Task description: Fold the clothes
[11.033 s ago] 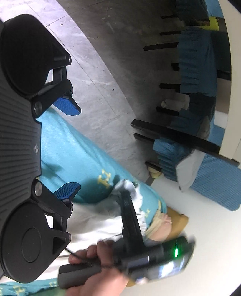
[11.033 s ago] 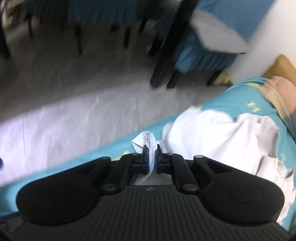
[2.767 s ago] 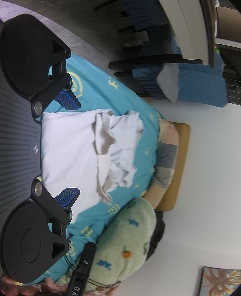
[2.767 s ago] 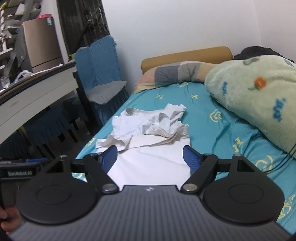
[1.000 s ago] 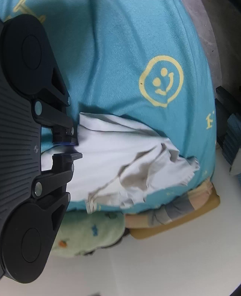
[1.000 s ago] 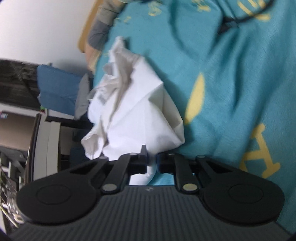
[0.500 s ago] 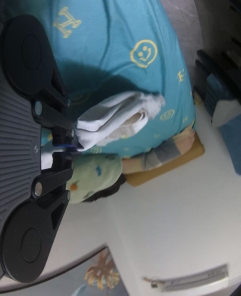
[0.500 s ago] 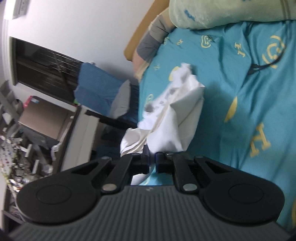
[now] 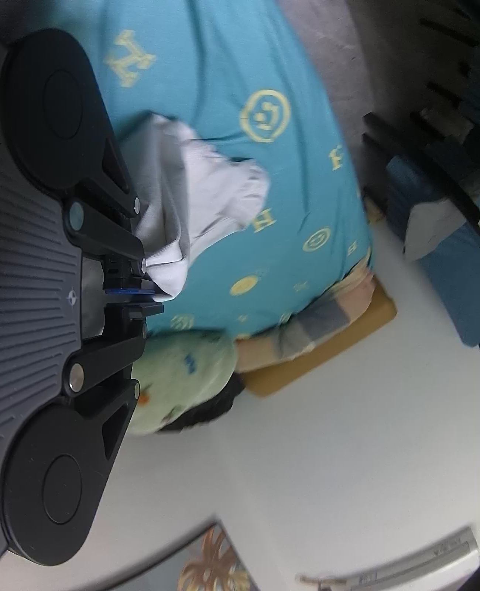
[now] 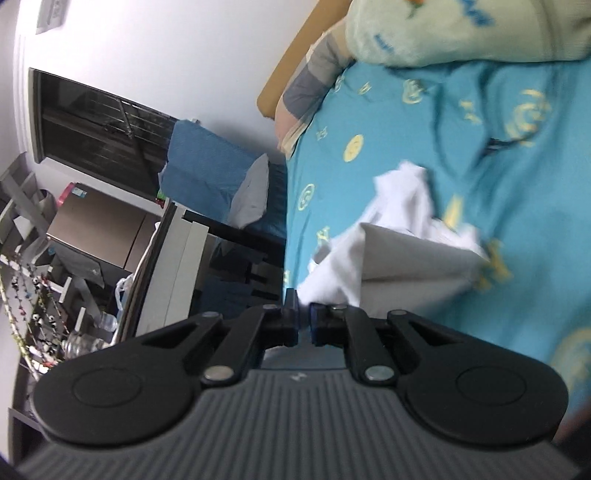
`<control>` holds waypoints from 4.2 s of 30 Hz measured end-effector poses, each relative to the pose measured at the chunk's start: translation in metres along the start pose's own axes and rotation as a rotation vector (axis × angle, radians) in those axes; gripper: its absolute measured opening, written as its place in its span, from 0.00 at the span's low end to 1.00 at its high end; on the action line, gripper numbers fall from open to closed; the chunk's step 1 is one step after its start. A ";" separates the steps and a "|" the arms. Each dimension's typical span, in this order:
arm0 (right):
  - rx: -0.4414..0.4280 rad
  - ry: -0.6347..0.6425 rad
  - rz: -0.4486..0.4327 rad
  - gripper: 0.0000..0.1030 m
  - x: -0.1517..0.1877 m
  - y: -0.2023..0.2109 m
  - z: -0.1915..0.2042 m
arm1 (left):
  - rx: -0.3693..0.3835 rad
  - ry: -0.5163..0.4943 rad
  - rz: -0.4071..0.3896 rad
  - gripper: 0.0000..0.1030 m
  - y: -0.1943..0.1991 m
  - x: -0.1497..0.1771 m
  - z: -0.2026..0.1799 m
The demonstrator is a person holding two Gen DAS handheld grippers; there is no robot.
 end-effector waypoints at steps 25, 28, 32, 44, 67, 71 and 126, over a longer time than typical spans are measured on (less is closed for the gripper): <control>0.078 0.337 0.030 0.79 -0.077 -0.160 0.017 | -0.212 -0.441 0.087 0.67 -0.169 -0.059 0.058; 0.175 0.448 -0.011 0.79 -0.074 -0.166 0.012 | -0.250 -0.466 0.096 0.72 -0.174 -0.058 0.065; 0.373 0.609 -0.047 0.79 -0.064 -0.193 -0.002 | -0.310 -0.466 0.123 0.67 -0.185 -0.060 0.080; 0.432 0.616 -0.283 0.07 -0.040 -0.192 0.002 | -0.192 -0.549 0.005 0.08 -0.180 -0.052 0.074; 0.090 0.127 0.044 0.81 -0.007 -0.102 -0.004 | -0.063 0.045 0.198 0.74 -0.086 -0.005 0.082; 0.052 -0.047 0.184 0.81 0.023 -0.112 -0.028 | -0.094 0.255 0.228 0.72 -0.093 0.005 0.122; 0.216 -0.052 -0.818 0.22 -0.206 0.390 -0.087 | 0.670 -0.060 0.559 0.11 -0.271 0.209 -0.390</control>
Point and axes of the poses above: each gripper's, at about its wrist camera, not at the fingertips, and y roughly against the way its jaws point, z to its left, x to its underside, the point moved 1 cm from there along -y, roughly the way its jaws point, and after that the axes turned 11 degrees about x, right-handed, at the moved point
